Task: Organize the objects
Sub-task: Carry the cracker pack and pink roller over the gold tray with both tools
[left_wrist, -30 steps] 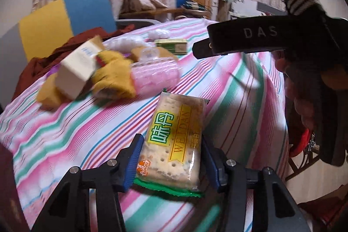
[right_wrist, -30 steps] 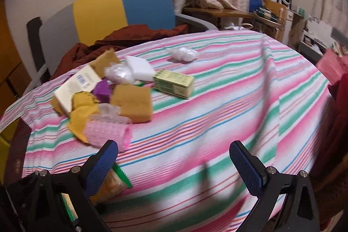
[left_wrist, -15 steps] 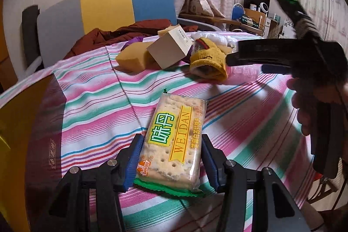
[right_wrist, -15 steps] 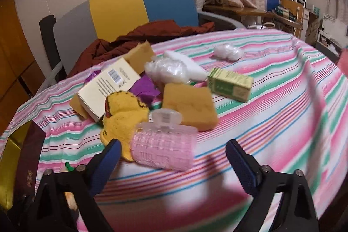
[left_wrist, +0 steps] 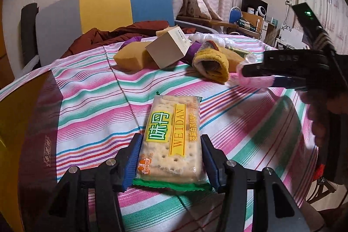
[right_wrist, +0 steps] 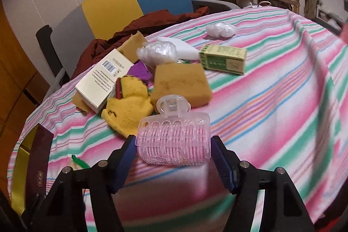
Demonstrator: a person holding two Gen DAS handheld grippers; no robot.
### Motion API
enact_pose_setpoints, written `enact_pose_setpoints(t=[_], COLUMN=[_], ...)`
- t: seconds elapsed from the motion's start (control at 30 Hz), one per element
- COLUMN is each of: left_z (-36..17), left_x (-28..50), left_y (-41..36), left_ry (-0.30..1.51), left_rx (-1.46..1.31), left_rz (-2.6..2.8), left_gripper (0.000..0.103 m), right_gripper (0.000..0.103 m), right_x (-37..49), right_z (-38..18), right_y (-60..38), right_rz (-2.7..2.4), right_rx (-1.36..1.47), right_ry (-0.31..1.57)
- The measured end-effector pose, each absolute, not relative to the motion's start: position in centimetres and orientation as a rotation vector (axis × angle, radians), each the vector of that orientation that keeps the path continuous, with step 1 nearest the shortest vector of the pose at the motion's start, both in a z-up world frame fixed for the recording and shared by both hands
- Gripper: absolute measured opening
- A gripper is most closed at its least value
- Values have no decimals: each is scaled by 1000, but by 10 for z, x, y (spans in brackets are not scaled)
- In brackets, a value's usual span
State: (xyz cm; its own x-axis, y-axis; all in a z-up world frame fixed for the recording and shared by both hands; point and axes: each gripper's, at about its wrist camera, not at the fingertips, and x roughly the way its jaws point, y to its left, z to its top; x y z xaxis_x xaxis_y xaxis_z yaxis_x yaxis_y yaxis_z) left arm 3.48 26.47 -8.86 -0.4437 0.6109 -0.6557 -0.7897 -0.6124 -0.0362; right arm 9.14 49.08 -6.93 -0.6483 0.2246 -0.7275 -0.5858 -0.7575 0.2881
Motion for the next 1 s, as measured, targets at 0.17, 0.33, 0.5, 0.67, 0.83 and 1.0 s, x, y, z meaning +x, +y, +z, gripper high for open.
enact_pose_setpoints(t=[0.17,0.33,0.5,0.67,0.83,1.0], left_z=[-89,-88,-82,-68,-47,-29], left_x=[34,40,50,67,82,79], left_y=[263,260,252,233,208,177], left_ry=[332,337,335,278,260,230], left_rx=[-803,-785,-799,-775,-721,-725], left_rz=[2096,2099,2081,2075,2111,2163], left_gripper=[54,53,51,51,51,51], right_gripper=[69,69,69,69,69,69], right_x=[106,111,106,103,100,96], right_z=[-60,-56,-52,-49,-43,-33], right_y=[490,475,450,431,411,384], right_rz=[2391,2417,2477,2518,2559,2627], right_rx=[-960,-982,-1023,-1049,-1060,-1061], right_ry=[694,678,640,615,589,534])
